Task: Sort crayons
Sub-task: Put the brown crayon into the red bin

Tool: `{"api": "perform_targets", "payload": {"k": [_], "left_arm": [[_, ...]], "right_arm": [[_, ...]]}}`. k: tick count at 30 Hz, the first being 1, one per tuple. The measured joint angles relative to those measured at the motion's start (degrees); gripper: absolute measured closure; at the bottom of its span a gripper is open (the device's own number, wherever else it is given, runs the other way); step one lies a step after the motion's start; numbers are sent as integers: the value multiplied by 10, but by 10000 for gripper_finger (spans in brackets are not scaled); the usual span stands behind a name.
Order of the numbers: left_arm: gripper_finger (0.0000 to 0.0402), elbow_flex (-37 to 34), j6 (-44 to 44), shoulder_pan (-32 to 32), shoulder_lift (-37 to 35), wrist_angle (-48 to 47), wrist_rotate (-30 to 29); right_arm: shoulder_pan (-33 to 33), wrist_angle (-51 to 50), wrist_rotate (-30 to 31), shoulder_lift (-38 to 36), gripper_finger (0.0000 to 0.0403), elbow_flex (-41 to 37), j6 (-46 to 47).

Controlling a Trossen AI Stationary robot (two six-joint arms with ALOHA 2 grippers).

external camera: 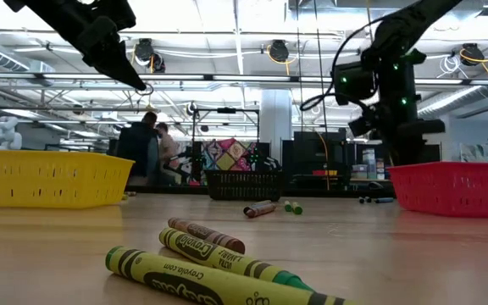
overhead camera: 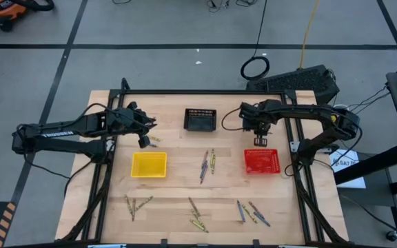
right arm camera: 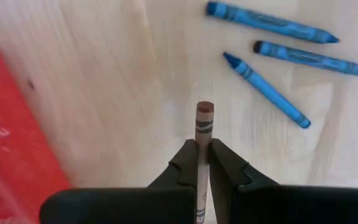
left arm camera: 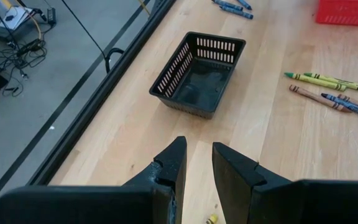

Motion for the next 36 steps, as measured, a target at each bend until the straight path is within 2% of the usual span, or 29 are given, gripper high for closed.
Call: {"api": "perform_targets", "payload": {"k": [5, 11, 14, 20, 27, 36], "left_arm": [[318, 0, 0, 0, 0, 0, 0], [318, 0, 0, 0, 0, -23, -3], [318, 0, -1, 0, 0, -38, -18], [318, 0, -2, 0, 0, -41, -60], [318, 0, 0, 0, 0, -46, -65], [318, 0, 0, 0, 0, -109, -66]], "right_arm": [[6, -68, -35, -23, 403, 36, 63], [34, -72, -93, -76, 403, 41, 143], [59, -73, -94, -101, 403, 41, 188], [111, -71, -136, -132, 403, 41, 254], [176, -67, -140, -134, 403, 41, 313], [248, -55, -153, -134, 403, 41, 369]]}}
